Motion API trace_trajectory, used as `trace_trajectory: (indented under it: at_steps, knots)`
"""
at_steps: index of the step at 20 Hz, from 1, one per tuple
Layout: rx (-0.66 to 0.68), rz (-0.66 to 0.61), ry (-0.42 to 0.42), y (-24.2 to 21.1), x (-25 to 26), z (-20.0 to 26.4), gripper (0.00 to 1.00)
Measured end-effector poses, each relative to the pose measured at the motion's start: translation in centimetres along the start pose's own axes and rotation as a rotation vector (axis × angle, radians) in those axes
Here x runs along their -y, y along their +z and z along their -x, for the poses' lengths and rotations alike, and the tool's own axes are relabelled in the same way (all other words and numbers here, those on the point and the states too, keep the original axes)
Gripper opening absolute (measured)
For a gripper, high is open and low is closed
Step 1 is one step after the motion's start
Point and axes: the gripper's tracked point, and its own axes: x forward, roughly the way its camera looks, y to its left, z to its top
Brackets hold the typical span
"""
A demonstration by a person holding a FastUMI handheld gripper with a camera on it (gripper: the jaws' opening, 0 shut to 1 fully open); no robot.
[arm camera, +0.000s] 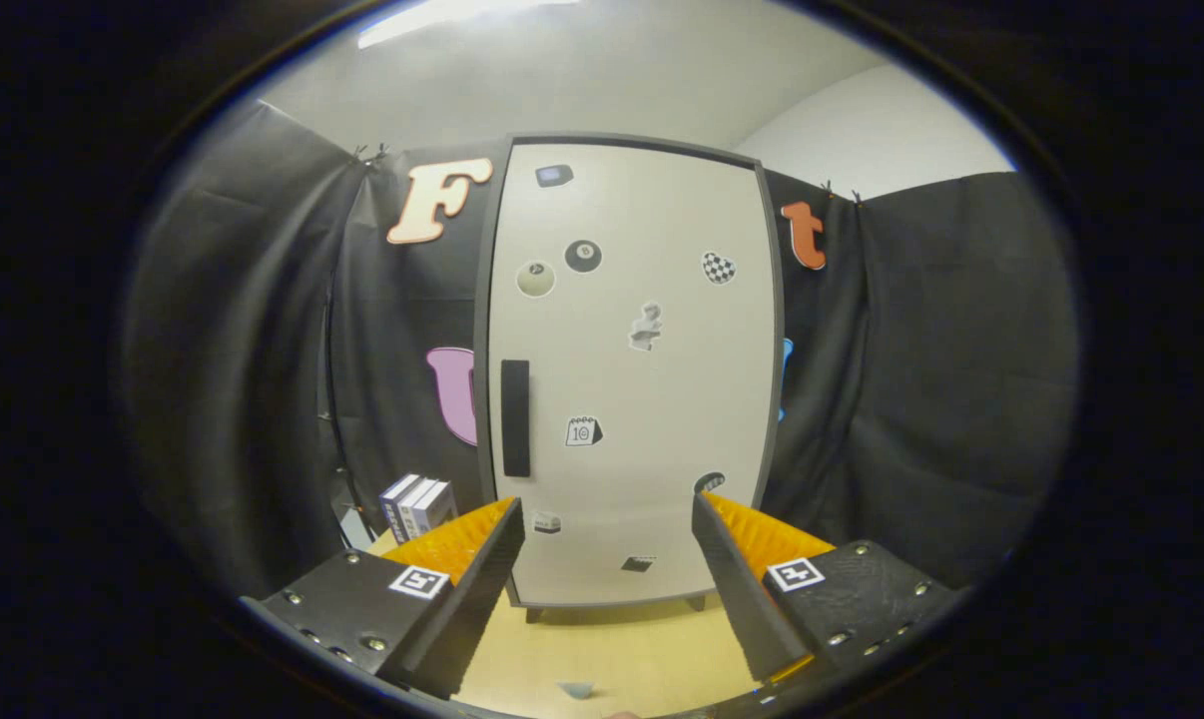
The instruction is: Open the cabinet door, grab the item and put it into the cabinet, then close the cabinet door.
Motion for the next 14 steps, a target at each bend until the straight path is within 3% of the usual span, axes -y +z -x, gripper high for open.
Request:
trace_trajectory:
  at_steps: [14]
  knots:
    - [-0.013,-0.004,0.052,-0.2,-4.3,-7.3,1.00]
